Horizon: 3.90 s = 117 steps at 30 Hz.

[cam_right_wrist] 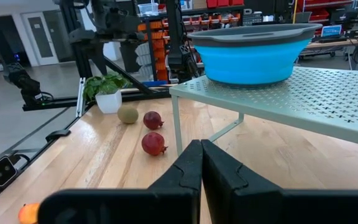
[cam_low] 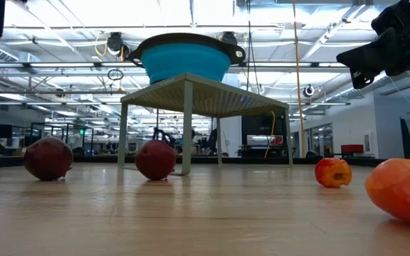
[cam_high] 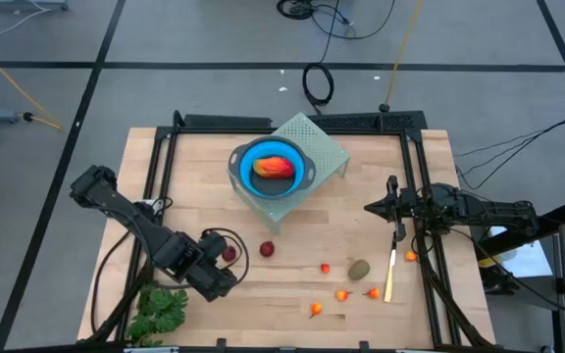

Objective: Pick & Place Fruit
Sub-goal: Put the kiwi into the collapsible colander on the shelf

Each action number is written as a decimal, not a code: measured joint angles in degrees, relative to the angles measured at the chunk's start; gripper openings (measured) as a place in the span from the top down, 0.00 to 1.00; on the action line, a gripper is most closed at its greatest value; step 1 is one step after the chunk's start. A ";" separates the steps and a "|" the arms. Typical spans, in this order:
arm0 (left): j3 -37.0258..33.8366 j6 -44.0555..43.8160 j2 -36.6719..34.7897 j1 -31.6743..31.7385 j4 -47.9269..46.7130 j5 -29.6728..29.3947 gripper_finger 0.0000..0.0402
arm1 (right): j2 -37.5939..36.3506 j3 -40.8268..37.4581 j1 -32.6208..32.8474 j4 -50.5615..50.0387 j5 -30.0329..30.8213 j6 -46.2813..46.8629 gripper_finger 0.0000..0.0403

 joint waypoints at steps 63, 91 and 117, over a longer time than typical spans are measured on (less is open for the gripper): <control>-11.78 -0.67 0.00 -1.81 7.07 1.35 0.02 | -0.02 0.00 0.00 0.02 0.00 0.00 1.00; -11.78 7.80 17.82 -1.86 8.87 11.66 0.02 | -0.02 0.02 0.00 0.04 0.00 0.02 1.00; -11.67 9.94 18.67 -1.84 9.23 14.09 0.16 | -0.02 0.00 -0.01 0.04 0.00 0.02 1.00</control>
